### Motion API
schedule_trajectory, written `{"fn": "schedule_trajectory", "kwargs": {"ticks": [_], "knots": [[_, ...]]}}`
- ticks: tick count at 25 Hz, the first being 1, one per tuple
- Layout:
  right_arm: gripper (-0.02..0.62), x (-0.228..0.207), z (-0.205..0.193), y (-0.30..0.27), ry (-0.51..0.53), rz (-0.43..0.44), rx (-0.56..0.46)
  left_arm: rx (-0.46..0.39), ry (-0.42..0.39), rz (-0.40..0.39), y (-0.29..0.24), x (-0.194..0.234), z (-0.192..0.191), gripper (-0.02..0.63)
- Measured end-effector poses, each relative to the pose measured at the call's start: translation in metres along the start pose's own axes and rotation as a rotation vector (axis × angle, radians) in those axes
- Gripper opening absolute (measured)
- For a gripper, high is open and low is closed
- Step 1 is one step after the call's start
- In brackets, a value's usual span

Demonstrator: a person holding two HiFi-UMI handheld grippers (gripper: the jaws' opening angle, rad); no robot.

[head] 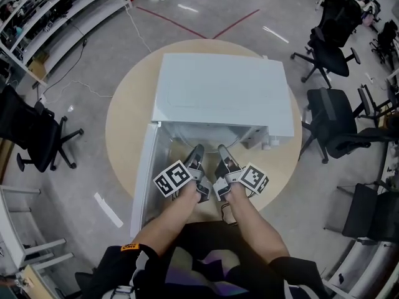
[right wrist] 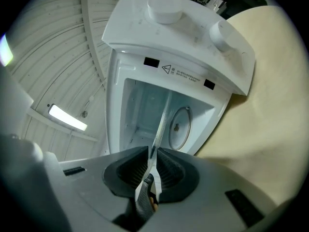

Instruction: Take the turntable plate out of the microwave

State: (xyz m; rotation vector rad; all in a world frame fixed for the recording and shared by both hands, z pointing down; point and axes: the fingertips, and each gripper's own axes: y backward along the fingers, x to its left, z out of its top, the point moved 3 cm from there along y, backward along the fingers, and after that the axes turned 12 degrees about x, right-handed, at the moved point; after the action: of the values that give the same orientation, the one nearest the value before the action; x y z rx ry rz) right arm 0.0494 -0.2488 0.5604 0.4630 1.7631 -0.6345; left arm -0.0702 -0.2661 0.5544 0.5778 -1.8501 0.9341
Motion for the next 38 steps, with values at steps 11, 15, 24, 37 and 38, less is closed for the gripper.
{"fn": "schedule_trajectory", "kwargs": {"ticks": [11, 15, 24, 37, 38], "knots": [[0.057, 0.024, -0.041, 0.035, 0.029, 0.003, -0.026, 0.019, -0.020, -0.038, 0.048, -0.011, -0.025, 0.115], [0.060, 0.032, -0.051, 0.041, 0.038, 0.005, -0.021, 0.013, -0.016, -0.048, 0.061, -0.014, -0.029, 0.115], [0.061, 0.036, -0.065, 0.054, 0.062, 0.030, 0.026, -0.024, -0.030, -0.042, 0.081, -0.017, -0.045, 0.117], [0.064, 0.013, -0.084, 0.120, 0.058, 0.047, 0.141, -0.113, -0.002, 0.039, 0.101, -0.021, -0.126, 0.120], [0.063, 0.011, -0.085, 0.127, 0.061, 0.047, 0.149, -0.119, 0.002, 0.043, 0.101, -0.022, -0.134, 0.120]]}}
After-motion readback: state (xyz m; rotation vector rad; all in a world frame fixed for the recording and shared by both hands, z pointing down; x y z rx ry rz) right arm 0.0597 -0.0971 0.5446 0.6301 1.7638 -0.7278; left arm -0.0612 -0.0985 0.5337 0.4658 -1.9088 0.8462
